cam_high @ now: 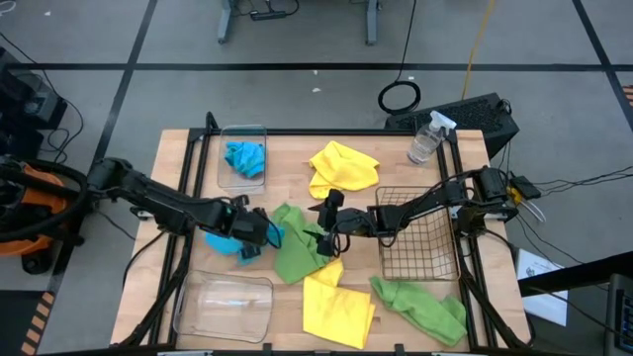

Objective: Sort microfiber towel by color & place in baskets
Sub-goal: Put the blue microfiber cloth into the top transparent bin

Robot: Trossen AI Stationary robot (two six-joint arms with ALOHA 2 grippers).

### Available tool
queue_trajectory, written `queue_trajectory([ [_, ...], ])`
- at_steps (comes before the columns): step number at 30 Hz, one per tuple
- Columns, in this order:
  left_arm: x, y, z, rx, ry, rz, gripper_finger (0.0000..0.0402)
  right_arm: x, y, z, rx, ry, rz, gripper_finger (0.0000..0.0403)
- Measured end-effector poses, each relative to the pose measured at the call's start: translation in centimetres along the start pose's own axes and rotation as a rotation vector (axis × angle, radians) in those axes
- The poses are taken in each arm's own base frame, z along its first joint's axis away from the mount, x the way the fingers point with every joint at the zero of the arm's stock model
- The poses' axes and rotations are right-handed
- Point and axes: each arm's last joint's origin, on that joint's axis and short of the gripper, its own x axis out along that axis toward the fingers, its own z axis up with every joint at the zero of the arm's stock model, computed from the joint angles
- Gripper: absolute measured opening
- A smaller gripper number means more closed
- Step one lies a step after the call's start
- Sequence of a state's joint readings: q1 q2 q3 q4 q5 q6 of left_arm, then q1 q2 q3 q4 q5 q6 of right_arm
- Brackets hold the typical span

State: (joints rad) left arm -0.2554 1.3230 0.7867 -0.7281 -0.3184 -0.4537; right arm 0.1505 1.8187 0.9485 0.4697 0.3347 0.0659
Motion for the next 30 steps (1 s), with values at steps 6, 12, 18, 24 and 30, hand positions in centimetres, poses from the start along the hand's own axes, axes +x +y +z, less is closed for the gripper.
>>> queue_trajectory([
  [6,-5.4,1.3,2.3,-0.008,-0.24,0.029,0.0019,-1.1,2.9,1.1,-0.087,-0.137,0.125,0.031],
  [12,-9.6,2.7,3.3,-0.035,-0.453,0.094,0.0019,-2.9,5.8,2.6,-0.319,-0.345,0.126,0.031],
  [18,-11.3,2.6,4.6,-0.006,-0.645,0.059,0.0019,-3.9,6.7,6.0,-0.479,-0.506,-0.094,0.0318],
  [24,-11.9,1.2,5.3,0.074,-0.741,-0.014,0.0019,-2.5,5.8,8.2,-0.527,-0.483,-0.192,0.0352],
  [30,-13.1,-0.3,5.3,0.157,-0.843,-0.062,0.0019,-0.2,5.2,8.7,-0.493,-0.475,-0.229,0.0392],
])
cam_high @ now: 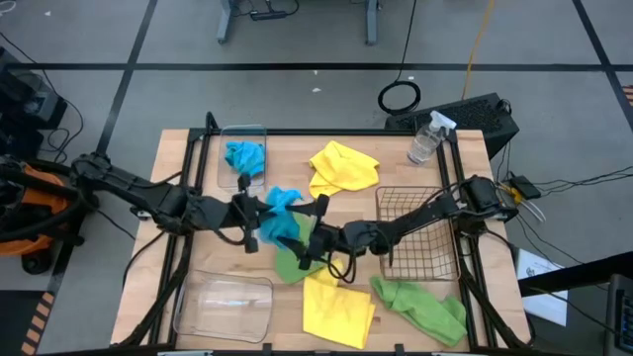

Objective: Sort microfiber towel by color & place in baskets
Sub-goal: Put the blue microfiber cloth into the top transparent bin

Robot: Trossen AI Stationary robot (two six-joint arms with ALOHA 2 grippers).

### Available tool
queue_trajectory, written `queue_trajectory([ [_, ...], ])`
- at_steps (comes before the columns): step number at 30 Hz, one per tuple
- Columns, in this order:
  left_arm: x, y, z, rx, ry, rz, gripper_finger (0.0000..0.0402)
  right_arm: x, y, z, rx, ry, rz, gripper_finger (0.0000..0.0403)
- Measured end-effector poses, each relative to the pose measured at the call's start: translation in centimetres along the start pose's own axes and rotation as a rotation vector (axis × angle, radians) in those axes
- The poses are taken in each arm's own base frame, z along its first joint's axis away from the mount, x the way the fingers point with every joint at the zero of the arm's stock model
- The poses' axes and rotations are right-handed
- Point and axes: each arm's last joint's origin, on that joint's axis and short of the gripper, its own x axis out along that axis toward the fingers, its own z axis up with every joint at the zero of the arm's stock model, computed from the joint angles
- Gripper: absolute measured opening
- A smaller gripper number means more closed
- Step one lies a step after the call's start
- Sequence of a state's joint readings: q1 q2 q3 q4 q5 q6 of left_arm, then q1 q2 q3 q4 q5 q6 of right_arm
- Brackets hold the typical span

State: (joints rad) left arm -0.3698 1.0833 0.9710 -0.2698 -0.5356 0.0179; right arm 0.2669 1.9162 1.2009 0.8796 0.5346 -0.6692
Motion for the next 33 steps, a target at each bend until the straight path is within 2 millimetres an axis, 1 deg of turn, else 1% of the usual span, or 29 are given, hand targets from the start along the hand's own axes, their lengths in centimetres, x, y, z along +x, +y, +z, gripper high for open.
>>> queue_trajectory([
  [2,-0.2,-0.3,0.4,0.006,-0.039,-0.014,0.0019,0.8,-0.2,0.2,0.028,-0.005,-0.027,0.0398],
  [5,-0.3,-0.6,0.7,0.018,-0.066,-0.032,0.0019,1.6,0.0,-0.2,0.049,0.012,-0.031,0.0398],
  [8,-0.5,-0.8,1.0,0.005,-0.101,-0.041,0.0019,2.2,0.2,0.3,0.077,0.005,-0.007,0.0395],
  [10,-0.5,-0.8,1.1,-0.001,-0.112,-0.046,0.0019,2.5,0.2,0.6,0.097,0.021,0.008,0.0394],
  [15,-0.6,-1.0,1.5,-0.018,-0.148,-0.053,0.0019,2.8,0.0,0.5,0.156,0.059,0.014,0.0392],
  [17,-0.7,-1.1,1.6,-0.009,-0.155,-0.076,0.002,2.9,0.0,0.5,0.156,0.06,0.014,0.0383],
  [18,-0.7,-1.1,1.5,0.007,-0.155,-0.088,0.0022,2.9,0.0,0.4,0.152,0.067,0.015,0.0373],
  [20,-0.7,-1.3,1.5,0.034,-0.153,-0.105,0.0032,2.9,0.1,0.1,0.157,0.093,0.017,0.0341],
  [23,-0.8,-1.3,1.5,0.045,-0.15,-0.103,0.0068,2.9,0.2,-0.1,0.153,0.119,0.017,0.0272],
  [27,-0.9,-1.2,0.9,0.073,-0.098,-0.077,0.0134,2.8,0.3,-0.1,0.148,0.123,0.021,0.016],
  [31,-1.6,-0.9,0.1,0.116,-0.019,-0.051,0.02,2.5,0.8,0.0,0.129,0.136,0.042,0.0044],
  [32,-2.0,-0.9,-0.1,0.125,0.0,-0.05,0.0214,2.4,0.9,0.1,0.115,0.144,0.051,0.0024],
  [33,-2.3,-0.8,-0.3,0.124,0.017,-0.047,0.0227,2.3,0.9,0.1,0.104,0.15,0.056,0.0015],
])
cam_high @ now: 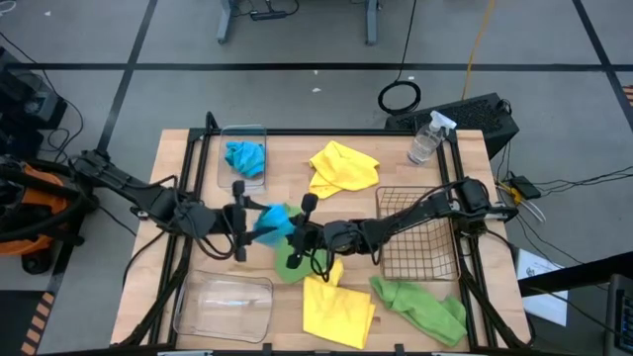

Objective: Sort microfiber towel by color & place in baskets
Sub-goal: Put the blue microfiber cloth into the top transparent bin

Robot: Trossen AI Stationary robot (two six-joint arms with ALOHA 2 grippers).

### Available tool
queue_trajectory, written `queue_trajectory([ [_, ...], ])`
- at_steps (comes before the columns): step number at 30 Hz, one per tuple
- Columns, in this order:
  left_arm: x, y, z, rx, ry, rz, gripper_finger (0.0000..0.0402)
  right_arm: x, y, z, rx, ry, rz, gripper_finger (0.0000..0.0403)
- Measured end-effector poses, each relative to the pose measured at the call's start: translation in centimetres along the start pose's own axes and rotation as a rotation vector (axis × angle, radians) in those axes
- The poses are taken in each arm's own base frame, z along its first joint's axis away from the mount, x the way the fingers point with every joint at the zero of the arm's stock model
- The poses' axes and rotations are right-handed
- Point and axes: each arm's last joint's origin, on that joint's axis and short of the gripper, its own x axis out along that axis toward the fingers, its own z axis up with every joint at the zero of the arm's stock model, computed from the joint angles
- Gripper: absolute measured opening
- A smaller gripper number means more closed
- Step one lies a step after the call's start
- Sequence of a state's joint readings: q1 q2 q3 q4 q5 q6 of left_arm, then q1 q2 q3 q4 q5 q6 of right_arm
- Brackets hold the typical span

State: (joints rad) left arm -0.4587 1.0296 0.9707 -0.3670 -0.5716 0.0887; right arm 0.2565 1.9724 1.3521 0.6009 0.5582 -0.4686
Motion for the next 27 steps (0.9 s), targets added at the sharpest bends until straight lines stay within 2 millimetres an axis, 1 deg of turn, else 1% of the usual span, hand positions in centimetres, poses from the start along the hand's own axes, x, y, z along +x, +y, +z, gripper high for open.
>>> queue_trajectory([
  [3,-1.3,0.2,-0.4,-0.005,0.02,-0.002,0.0259,-0.1,-0.2,0.1,0.0,0.025,-0.029,0.002],
  [6,-2.7,0.7,-0.7,-0.012,0.03,0.001,0.0279,-0.4,-0.7,0.4,0.011,0.052,-0.017,0.0015],
  [8,-3.7,1.0,-1.1,-0.028,0.042,-0.002,0.0284,-0.6,-1.2,0.5,0.037,0.075,-0.01,0.0007],
  [11,-4.8,1.4,-1.4,-0.065,0.045,-0.024,0.0285,-0.7,-1.6,0.4,0.1,0.102,0.042,0.0006],
  [13,-5.2,1.2,-1.5,-0.075,0.036,-0.093,0.0285,-0.8,-2.1,0.5,0.167,0.119,0.083,0.0006],
  [16,-5.2,0.0,-1.8,-0.012,-0.001,-0.212,0.0285,-0.6,-3.0,0.4,0.293,0.123,0.153,0.0005],
  [21,-3.9,-2.6,-2.6,0.109,-0.064,-0.267,0.0286,0.4,-5.3,-0.1,0.51,0.102,0.302,0.0003],
  [23,-3.5,-3.6,-2.6,0.141,-0.08,-0.243,0.0286,0.9,-6.4,-0.6,0.604,0.107,0.378,0.0003],
  [27,-3.0,-5.3,-2.5,0.241,-0.082,-0.105,0.0286,1.5,-7.7,-1.5,0.719,0.142,0.477,0.0003],
])
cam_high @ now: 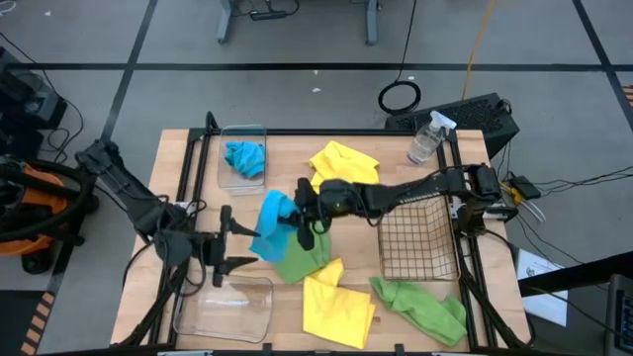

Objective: Sort microfiber towel by color & place in baskets
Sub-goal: Put the blue microfiber cloth into the top transparent bin

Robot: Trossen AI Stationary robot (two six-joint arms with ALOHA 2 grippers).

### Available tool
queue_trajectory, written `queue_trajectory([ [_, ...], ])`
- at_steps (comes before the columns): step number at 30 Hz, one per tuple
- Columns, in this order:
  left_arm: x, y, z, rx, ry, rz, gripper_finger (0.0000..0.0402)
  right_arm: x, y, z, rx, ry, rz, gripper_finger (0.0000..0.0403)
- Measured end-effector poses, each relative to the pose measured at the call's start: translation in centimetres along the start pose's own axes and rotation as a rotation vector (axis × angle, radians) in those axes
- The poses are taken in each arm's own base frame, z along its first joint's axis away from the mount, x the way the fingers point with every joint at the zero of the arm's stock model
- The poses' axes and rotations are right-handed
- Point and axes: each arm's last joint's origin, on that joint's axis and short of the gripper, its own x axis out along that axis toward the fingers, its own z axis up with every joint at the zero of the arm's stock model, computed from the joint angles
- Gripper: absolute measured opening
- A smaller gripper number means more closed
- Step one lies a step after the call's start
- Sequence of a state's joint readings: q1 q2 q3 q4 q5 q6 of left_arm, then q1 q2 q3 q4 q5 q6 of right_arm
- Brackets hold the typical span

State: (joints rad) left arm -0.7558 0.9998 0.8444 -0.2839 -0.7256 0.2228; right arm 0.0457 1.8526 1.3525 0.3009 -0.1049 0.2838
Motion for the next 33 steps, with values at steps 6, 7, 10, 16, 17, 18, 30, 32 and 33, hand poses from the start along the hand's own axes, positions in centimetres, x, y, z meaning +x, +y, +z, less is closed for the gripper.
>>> queue_trajectory([
  [6,1.4,-2.5,0.4,0.194,0.024,0.121,0.0286,0.1,0.8,-0.2,0.021,0.023,0.092,0.0011],
  [7,1.7,-2.8,0.4,0.225,0.037,0.149,0.0286,0.1,1.2,-0.3,0.014,0.026,0.117,0.0011],
  [10,2.5,-3.5,0.2,0.31,0.098,0.258,0.0286,0.1,1.9,-0.6,-0.004,0.045,0.156,0.0011],
  [16,3.6,-4.3,-0.2,0.382,0.144,0.305,0.0286,0.2,3.3,-1.2,-0.024,0.074,0.187,0.0012],
  [17,3.6,-4.4,-0.1,0.372,0.13,0.29,0.0286,0.2,3.5,-1.2,-0.027,0.075,0.19,0.0013],
  [18,3.7,-4.4,0.1,0.369,0.116,0.281,0.0286,0.2,3.6,-1.3,-0.029,0.075,0.194,0.0013],
  [30,5.7,-2.4,-0.3,0.391,0.141,0.25,0.0274,0.2,4.9,-1.6,-0.039,0.042,0.128,0.0067],
  [32,5.8,-2.4,-0.6,0.4,0.161,0.244,0.0246,0.2,5.0,-1.9,-0.056,0.055,0.095,0.0089],
  [33,5.8,-2.4,-0.6,0.405,0.165,0.242,0.0225,0.2,5.2,-2.0,-0.064,0.061,0.084,0.0102],
])
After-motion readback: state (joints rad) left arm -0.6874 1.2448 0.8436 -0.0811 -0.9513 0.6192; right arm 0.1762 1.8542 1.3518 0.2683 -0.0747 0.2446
